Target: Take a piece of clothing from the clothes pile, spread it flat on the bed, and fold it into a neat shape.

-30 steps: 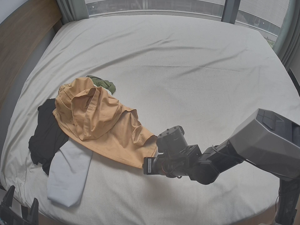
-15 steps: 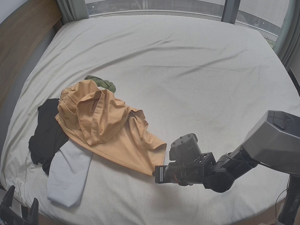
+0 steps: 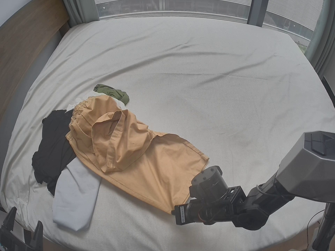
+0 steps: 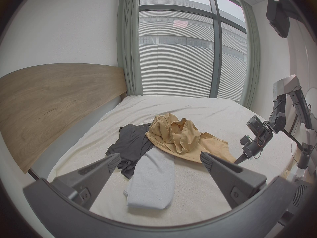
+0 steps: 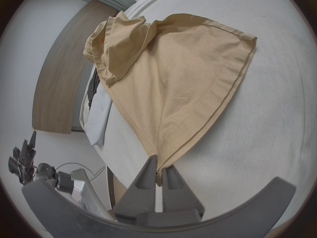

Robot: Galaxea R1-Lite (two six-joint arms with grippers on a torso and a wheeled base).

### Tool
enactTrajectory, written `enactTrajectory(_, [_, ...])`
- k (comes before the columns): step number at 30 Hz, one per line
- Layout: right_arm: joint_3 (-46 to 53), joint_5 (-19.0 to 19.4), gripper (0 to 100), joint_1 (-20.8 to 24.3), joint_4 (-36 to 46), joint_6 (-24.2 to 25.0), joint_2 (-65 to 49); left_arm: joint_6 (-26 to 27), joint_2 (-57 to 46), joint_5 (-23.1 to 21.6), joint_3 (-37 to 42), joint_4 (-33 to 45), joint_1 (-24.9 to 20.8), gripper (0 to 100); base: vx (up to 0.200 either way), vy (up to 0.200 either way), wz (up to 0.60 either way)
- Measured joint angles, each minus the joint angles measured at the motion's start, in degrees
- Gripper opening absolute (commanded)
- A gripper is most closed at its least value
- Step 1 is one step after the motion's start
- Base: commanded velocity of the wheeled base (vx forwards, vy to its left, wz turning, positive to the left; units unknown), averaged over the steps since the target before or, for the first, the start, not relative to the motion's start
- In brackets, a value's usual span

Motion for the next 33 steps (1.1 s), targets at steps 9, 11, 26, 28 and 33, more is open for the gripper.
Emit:
enactTrajectory(9, [5.4,0.0,0,1.4,-0.1,0.1,-1.9,0.0,0.0,0.0,0.0,0.0,0.0,100,0.000,0.000,0.00])
enactTrajectory(11, [6.6,0.0,0,1.5,-0.1,0.1,-2.5,0.0,0.0,0.0,0.0,0.0,0.0,100,0.000,0.000,0.00])
enactTrajectory(26, [15.8,0.0,0,1.3,-0.1,0.2,-8.0,0.1,0.0,0.0,0.0,0.0,0.0,100,0.000,0.000,0.00])
enactTrajectory(28, [16.6,0.0,0,1.1,-0.1,0.2,-8.6,0.1,0.0,0.0,0.0,0.0,0.0,100,0.000,0.000,0.00])
enactTrajectory(33, [18.9,0.0,0,0.6,-0.2,0.2,-10.1,0.1,0.0,0.0,0.0,0.0,0.0,100,0.000,0.000,0.00])
